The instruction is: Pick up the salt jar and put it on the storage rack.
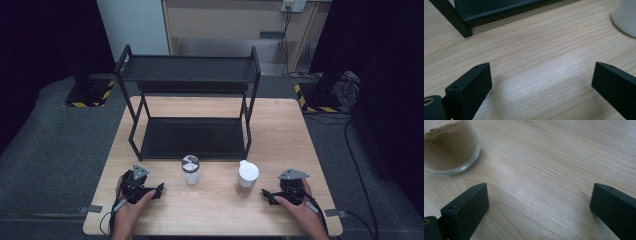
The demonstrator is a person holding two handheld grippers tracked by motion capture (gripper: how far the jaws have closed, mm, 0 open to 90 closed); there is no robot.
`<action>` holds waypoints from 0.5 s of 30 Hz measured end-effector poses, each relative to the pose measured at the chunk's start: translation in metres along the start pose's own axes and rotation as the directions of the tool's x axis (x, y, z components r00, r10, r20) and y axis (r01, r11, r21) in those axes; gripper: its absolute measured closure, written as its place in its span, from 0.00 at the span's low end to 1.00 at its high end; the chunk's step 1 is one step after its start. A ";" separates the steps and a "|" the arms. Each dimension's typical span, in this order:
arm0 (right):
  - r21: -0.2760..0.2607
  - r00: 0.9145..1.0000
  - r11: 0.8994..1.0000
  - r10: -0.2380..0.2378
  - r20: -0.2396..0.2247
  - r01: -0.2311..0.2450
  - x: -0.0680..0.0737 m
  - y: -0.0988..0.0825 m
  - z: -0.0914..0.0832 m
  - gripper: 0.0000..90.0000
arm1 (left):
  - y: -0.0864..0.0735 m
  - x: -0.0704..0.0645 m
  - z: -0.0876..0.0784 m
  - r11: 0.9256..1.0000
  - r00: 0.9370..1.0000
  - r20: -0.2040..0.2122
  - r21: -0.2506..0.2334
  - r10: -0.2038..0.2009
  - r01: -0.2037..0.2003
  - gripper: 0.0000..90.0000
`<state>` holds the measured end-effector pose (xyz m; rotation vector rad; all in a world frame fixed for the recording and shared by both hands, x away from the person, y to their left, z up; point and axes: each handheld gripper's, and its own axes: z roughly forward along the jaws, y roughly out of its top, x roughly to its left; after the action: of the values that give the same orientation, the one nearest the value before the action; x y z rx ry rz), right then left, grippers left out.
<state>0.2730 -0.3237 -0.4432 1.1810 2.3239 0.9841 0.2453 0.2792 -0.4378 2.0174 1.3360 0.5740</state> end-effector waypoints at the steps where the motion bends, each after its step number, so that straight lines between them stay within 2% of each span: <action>1: 0.000 1.000 1.000 0.000 0.000 0.000 0.000 0.000 0.000 0.03 | 0.000 0.000 -0.001 1.000 1.000 0.006 -0.004 -0.001 0.001 0.02; 8: 0.001 1.000 1.000 0.001 0.001 -0.001 0.000 0.000 0.000 0.03 | 0.001 -0.004 -0.004 1.000 0.999 0.029 -0.018 0.013 -0.013 0.02; 15: 0.001 1.000 1.000 0.002 0.001 -0.002 0.000 0.000 0.000 0.03 | 0.003 -0.013 -0.007 0.998 0.997 0.057 -0.035 0.046 -0.044 0.02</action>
<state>0.2726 -0.3237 -0.4431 1.1837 2.3228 0.9833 0.2378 0.2681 -0.4306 2.0258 1.2410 0.5506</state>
